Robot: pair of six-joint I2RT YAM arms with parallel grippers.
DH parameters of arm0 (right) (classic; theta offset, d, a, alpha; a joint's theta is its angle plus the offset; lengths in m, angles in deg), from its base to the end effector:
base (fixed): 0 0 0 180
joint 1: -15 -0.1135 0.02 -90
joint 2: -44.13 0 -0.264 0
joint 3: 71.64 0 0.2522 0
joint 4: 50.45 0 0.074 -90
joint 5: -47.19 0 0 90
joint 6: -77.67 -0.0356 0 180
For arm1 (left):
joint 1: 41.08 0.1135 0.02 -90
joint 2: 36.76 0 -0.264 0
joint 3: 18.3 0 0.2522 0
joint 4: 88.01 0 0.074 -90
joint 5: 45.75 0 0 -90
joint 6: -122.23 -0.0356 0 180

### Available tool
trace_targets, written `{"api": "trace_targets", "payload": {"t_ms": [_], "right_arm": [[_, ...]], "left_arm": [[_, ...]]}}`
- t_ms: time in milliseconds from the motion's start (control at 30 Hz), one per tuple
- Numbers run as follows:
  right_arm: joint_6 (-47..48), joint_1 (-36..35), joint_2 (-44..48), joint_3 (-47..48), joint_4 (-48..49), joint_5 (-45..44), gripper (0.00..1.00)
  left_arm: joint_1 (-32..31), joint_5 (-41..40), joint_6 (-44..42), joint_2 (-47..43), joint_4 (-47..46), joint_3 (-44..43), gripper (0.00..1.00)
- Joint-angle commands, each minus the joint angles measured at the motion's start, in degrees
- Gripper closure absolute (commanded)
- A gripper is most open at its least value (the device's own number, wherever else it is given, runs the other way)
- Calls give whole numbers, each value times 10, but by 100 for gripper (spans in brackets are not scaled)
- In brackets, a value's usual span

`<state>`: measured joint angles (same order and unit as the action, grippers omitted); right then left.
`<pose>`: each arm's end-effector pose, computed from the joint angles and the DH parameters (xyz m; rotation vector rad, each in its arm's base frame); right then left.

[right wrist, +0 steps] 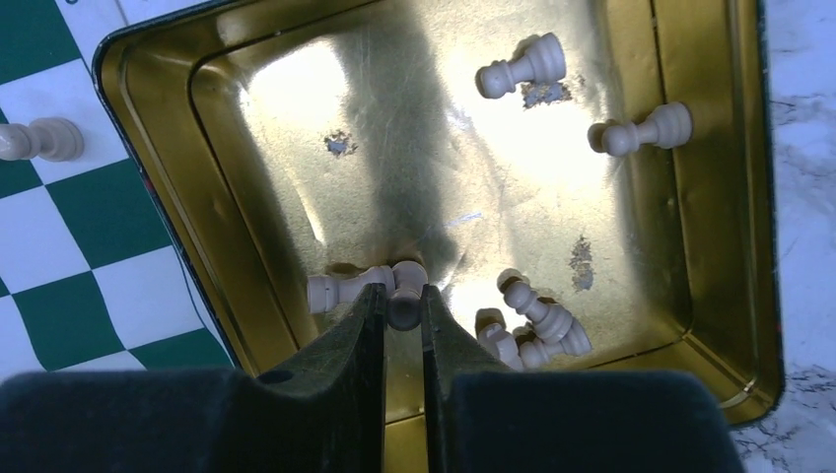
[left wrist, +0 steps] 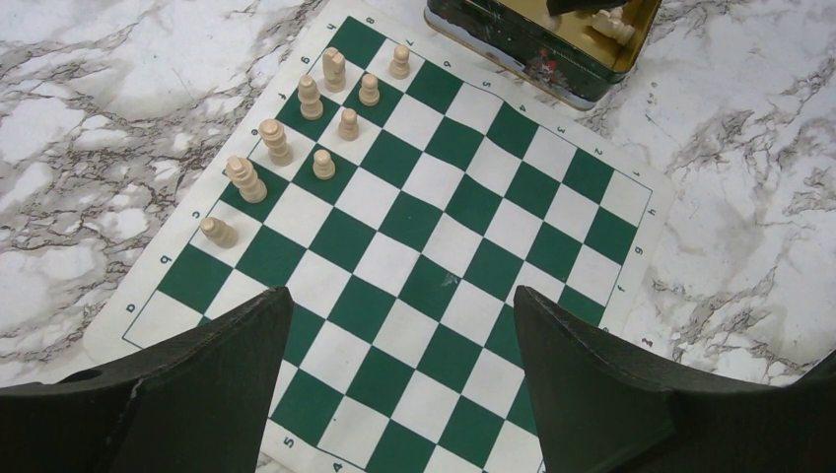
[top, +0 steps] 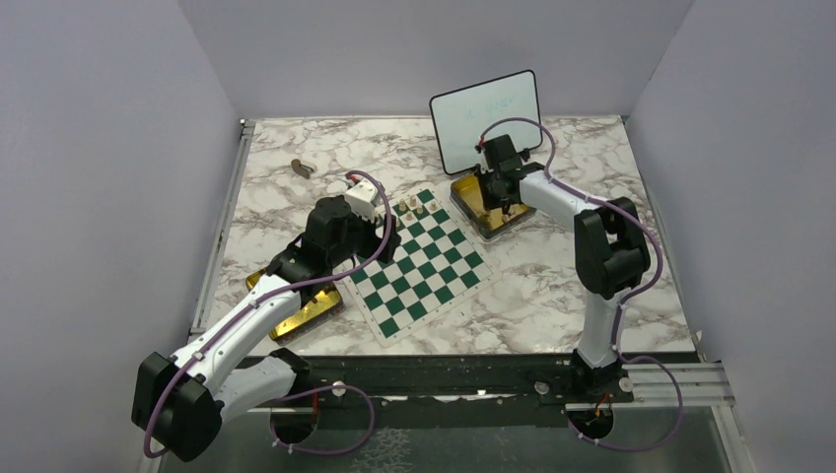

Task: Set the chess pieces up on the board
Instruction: Pick up the chess piece from the storage box.

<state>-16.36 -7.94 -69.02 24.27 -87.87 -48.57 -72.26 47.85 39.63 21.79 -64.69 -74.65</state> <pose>0.3955 0.1635 0.1922 -0.3739 2.4910 0.0639 0.1983 -0.1226 0.2818 0.4620 1.9971 -0.4878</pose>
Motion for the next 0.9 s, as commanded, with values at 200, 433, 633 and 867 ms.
{"api": "trace_targets", "payload": {"t_ms": [200,433,633,867], "right_arm": [[34,-3,89,29,-40,-33,91],[23,-3,138,26,-51,10,92],[-40,-3,185,1,-30,123,92],[-123,-6,225,-51,12,199,92]], "left_arm": [[2,30,20,2,-16,2,16],[2,49,76,5,-57,2,18],[3,56,170,51,-109,-34,25],[4,122,254,156,-164,-110,41]]}}
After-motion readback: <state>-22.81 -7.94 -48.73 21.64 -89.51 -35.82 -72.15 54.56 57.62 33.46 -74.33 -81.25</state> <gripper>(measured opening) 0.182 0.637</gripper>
